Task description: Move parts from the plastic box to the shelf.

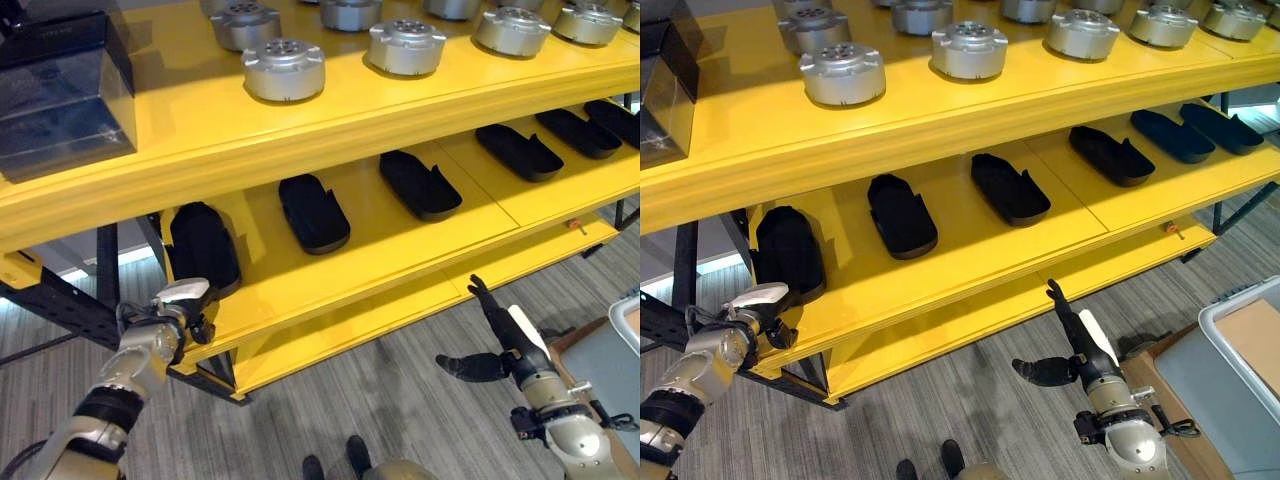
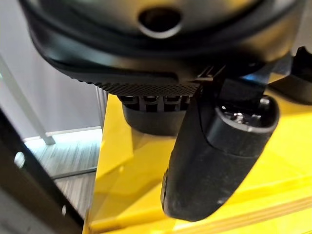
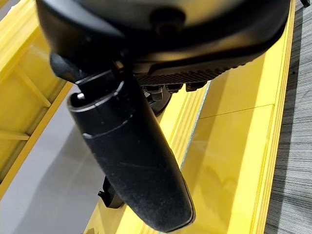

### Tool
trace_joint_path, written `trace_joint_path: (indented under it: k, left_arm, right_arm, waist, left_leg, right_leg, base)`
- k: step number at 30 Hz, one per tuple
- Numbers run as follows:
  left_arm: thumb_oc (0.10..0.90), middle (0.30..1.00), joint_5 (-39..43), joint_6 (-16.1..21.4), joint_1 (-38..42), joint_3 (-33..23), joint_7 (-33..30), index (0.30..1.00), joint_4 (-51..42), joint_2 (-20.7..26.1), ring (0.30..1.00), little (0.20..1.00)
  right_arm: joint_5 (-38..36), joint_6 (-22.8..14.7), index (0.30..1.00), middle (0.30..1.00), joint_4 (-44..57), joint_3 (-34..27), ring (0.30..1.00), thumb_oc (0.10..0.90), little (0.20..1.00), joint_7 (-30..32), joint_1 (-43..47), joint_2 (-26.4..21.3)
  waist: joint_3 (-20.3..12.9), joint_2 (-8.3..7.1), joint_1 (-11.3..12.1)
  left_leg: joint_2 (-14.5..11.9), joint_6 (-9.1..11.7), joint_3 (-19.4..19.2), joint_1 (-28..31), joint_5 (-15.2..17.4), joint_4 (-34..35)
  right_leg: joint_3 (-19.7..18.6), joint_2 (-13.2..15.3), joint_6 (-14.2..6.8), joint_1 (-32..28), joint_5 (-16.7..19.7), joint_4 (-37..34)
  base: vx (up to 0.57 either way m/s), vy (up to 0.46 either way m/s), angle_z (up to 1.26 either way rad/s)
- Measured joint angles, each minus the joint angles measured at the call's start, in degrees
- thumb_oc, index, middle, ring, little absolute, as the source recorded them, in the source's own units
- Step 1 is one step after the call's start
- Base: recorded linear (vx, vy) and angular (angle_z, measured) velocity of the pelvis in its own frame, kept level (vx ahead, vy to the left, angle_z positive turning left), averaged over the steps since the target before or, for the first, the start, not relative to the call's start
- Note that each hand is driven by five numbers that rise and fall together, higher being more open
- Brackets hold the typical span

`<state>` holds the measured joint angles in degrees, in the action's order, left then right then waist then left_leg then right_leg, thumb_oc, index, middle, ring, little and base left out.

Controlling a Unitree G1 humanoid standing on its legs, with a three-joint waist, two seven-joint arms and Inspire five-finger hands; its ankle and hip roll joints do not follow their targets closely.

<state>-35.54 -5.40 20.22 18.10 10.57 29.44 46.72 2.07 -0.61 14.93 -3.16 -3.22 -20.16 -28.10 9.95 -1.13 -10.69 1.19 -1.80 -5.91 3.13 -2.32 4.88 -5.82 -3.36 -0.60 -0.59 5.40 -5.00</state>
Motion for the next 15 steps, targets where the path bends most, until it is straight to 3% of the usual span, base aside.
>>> trace_joint_path:
  k: [7, 15]
  left_arm:
    - [0.9, 1.0, 3.8, 0.4, -0.7, -3.1, -4.4, 1.0, -3.8, 4.5, 1.0, 1.0]
    - [0.9, 1.0, 3.8, 0.4, -3.9, -9.5, -9.1, 1.0, -12.0, 6.6, 1.0, 1.0]
  right_arm:
    - [0.0, 0.0, 1.0, 1.0, -0.2, 0.0, 1.0, 0.9, 1.0, 0.1, 0.0, 0.7]
    - [0.0, 0.0, 1.0, 1.0, -2.4, -0.1, 1.0, 0.9, 1.0, 0.5, 0.1, 0.7]
  waist:
    - [0.0, -0.08, 0.2]
    - [0.2, -0.35, 1.6]
  left_leg:
    - [0.0, 0.0, 0.0, 0.0, 0.0, 0.0]
    - [0.0, 0.0, 0.1, 0.0, 0.0, 0.0]
  right_leg:
    - [0.0, 0.0, 0.1, 0.0, -0.1, -0.2]
    - [0.1, 0.0, 0.1, 0.0, -0.1, 0.0]
  base:
    - [0.0, 0.0, 0.0]
    - [0.0, 0.0, 0.0]
